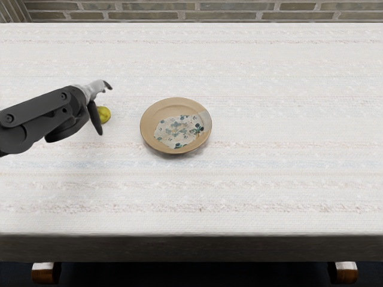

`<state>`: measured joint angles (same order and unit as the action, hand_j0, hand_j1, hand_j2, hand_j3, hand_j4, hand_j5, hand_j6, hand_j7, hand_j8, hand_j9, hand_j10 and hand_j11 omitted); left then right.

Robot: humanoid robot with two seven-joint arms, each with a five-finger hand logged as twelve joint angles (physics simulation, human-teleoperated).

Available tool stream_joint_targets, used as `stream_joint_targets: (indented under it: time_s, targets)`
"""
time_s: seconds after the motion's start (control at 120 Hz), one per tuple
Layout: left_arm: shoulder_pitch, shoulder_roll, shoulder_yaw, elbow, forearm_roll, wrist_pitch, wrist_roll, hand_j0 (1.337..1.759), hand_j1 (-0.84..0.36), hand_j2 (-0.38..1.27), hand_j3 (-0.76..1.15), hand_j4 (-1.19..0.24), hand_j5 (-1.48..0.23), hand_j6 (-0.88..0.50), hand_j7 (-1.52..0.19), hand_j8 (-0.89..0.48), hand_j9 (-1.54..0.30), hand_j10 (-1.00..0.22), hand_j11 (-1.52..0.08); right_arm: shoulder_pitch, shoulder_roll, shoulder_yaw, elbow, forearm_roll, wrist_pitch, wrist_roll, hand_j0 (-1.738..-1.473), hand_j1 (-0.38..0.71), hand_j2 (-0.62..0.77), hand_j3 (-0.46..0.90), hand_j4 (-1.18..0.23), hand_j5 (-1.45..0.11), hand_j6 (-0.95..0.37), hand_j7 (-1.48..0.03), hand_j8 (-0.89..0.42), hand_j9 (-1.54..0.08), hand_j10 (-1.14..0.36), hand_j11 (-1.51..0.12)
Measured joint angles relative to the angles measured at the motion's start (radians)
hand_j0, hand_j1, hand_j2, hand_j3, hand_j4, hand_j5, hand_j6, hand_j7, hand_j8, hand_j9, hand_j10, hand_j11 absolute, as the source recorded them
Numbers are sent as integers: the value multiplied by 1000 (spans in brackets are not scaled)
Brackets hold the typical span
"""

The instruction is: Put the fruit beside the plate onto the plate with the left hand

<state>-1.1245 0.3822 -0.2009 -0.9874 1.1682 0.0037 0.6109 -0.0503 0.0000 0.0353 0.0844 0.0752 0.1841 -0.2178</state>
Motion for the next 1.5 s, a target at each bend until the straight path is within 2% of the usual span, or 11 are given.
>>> stream_joint_targets:
  time_s: [0.2, 0.317, 0.45, 1.342, 1.5]
  targets:
    - [-1, -2, 4, 27, 0, 46, 0, 1658, 95, 45, 0, -217, -278, -218, -278, -218, -278, -217, -277, 0, 0, 0, 0, 0, 0, 0, -1658, -349, 0, 0, 0, 0, 0, 0, 0, 0, 0, 0]
    - [-6, -48, 53, 57, 0, 97, 0, 1658, 82, 48, 0, -228, -292, -229, -292, -229, -292, -227, -292, 0, 0, 0, 0, 0, 0, 0, -1658, -349, 0, 0, 0, 0, 0, 0, 0, 0, 0, 0]
    - [-5, -55, 76, 86, -1, 119, 0, 1658, 46, 54, 0, -258, -331, -259, -331, -258, -330, -257, -330, 0, 0, 0, 0, 0, 0, 0, -1658, -349, 0, 0, 0, 0, 0, 0, 0, 0, 0, 0]
    - [0, -143, 87, 174, -1, 127, 0, 1658, -55, 71, 0, -341, -441, -342, -440, -342, -440, -341, -440, 0, 0, 0, 0, 0, 0, 0, -1658, -349, 0, 0, 0, 0, 0, 0, 0, 0, 0, 0]
    - [-8, -149, 119, 192, -2, 128, 0, 1658, -66, 72, 0, -350, -452, -351, -452, -350, -452, -350, -452, 0, 0, 0, 0, 0, 0, 0, -1658, -349, 0, 0, 0, 0, 0, 0, 0, 0, 0, 0]
